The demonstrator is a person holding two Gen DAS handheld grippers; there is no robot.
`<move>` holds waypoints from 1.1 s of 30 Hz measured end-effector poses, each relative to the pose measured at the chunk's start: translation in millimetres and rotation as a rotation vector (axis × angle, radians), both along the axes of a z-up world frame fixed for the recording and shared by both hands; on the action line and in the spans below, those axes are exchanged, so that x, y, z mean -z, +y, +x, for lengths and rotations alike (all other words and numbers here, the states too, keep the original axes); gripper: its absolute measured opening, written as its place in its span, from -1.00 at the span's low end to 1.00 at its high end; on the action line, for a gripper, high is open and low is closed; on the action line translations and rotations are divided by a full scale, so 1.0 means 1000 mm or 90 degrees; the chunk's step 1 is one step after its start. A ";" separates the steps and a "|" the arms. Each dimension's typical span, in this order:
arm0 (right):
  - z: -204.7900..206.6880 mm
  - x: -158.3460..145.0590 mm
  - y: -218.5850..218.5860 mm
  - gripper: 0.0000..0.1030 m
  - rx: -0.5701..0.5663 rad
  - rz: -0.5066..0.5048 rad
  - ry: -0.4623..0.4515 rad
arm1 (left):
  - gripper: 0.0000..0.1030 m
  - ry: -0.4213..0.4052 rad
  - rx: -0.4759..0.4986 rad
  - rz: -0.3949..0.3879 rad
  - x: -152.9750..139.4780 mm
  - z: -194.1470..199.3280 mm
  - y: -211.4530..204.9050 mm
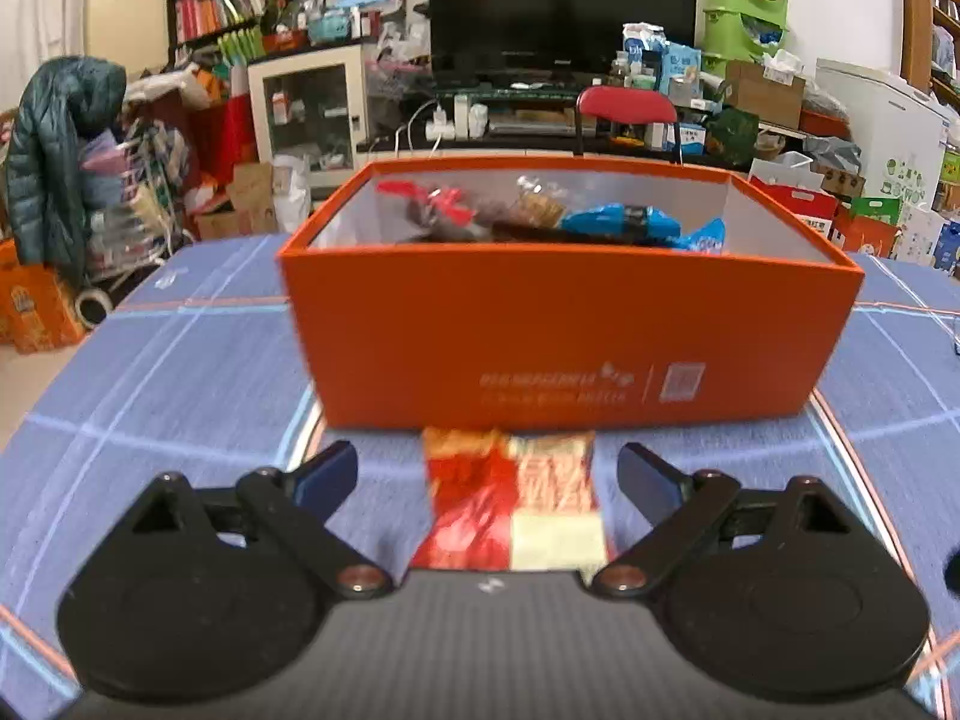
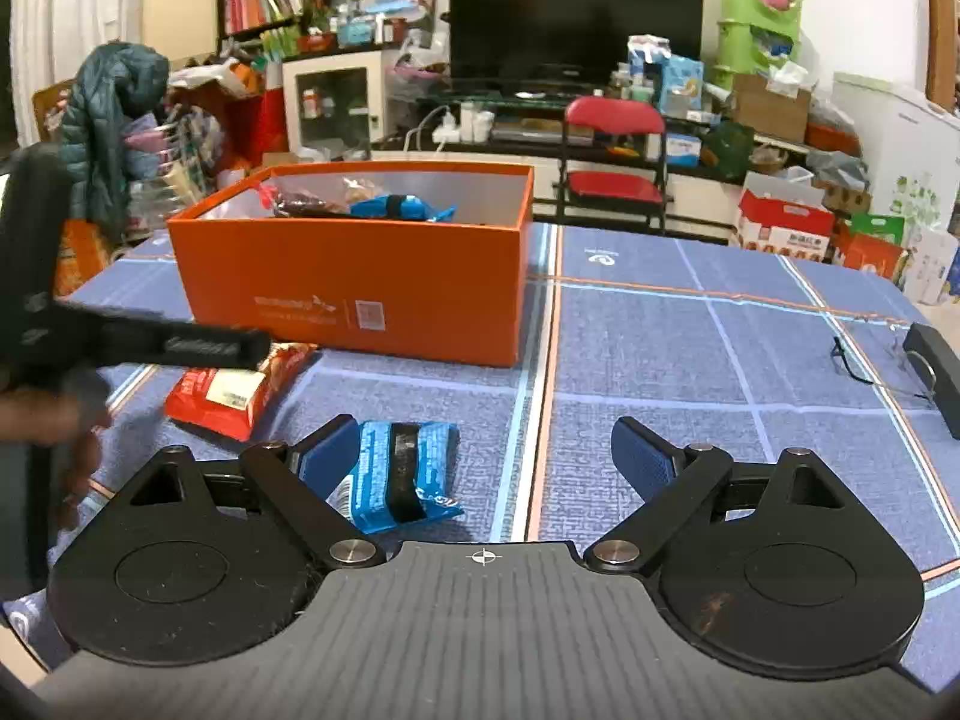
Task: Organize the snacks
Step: 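Move both grippers back down to the red chip bag and blue packet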
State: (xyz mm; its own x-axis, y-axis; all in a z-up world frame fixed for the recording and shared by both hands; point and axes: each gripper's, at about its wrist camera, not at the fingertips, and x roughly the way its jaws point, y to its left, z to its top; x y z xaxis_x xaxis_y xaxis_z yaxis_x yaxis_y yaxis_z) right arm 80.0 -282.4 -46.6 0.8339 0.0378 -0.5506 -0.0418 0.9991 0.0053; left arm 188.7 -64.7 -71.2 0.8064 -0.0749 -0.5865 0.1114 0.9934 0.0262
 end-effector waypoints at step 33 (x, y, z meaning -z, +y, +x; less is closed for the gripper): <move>0.003 0.005 0.020 0.66 -0.032 -0.041 0.000 | 0.80 -0.044 0.418 0.057 -0.006 -0.020 0.027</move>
State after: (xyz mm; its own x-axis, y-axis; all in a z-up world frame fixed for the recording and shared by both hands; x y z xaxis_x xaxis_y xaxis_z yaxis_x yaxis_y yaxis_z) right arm 82.9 -262.4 -51.6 0.8319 0.0447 -0.5531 -0.0922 0.9940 -0.0585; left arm 168.6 -38.1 -65.3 0.6452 -0.5173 -0.5622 0.6882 0.7131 0.1336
